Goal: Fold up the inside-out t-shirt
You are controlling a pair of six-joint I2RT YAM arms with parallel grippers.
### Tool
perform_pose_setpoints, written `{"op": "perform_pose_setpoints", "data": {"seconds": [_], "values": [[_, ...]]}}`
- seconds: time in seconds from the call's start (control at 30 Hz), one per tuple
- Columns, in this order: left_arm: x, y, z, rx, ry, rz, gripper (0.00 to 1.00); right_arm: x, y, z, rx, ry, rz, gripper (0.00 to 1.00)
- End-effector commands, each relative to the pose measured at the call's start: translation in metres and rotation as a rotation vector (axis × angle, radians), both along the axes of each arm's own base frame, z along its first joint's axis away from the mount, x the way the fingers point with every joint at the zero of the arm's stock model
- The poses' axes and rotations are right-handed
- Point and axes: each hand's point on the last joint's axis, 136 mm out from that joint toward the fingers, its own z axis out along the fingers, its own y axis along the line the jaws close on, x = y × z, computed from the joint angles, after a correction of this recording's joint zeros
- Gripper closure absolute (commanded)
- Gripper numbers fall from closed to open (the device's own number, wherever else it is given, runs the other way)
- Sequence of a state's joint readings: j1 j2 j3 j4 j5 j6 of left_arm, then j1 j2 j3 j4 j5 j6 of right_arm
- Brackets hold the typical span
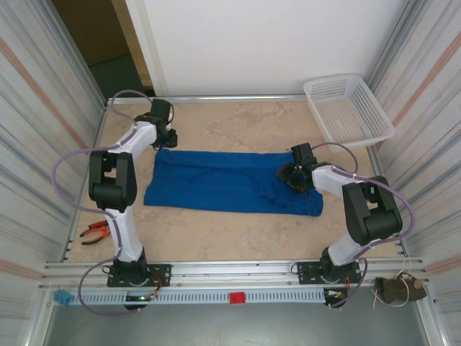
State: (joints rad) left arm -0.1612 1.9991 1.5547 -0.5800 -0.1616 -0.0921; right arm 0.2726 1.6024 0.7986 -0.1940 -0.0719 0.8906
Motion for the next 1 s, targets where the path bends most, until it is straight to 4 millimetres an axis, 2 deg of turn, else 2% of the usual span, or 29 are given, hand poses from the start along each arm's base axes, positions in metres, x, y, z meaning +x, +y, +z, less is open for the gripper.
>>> {"op": "perform_pose_setpoints", "data": {"seconds": [0.0,0.27,0.37,0.4,0.47,0.63,0.8,0.97], "values": [[-0.006,0.029,-0.015,0.18,0.077,-0.024,0.69,-0.033,-0.025,-0.032,-0.095,0.158,-0.059,0.44],[-0.011,0.034,-0.032,0.222,0.128,-0.036,0.69,-0.032,-0.026,-0.031,-0.102,0.156,-0.063,0.44],[-0.011,0.037,-0.033,0.236,0.134,-0.036,0.72,-0.032,-0.027,-0.031,-0.105,0.156,-0.065,0.44],[-0.013,0.037,-0.046,0.241,0.162,-0.04,0.74,-0.032,-0.027,-0.031,-0.107,0.158,-0.065,0.44],[-0.013,0.037,-0.05,0.247,0.176,-0.045,0.74,-0.032,-0.028,-0.03,-0.11,0.156,-0.067,0.44],[-0.014,0.037,-0.054,0.254,0.187,-0.054,0.68,-0.032,-0.029,-0.029,-0.112,0.155,-0.071,0.44],[-0.011,0.043,-0.04,0.347,0.124,-0.048,0.57,-0.031,-0.029,-0.029,-0.111,0.155,-0.073,0.44],[-0.004,0.041,-0.012,0.389,0.01,-0.035,0.56,-0.031,-0.029,-0.028,-0.112,0.153,-0.073,0.44]]}}
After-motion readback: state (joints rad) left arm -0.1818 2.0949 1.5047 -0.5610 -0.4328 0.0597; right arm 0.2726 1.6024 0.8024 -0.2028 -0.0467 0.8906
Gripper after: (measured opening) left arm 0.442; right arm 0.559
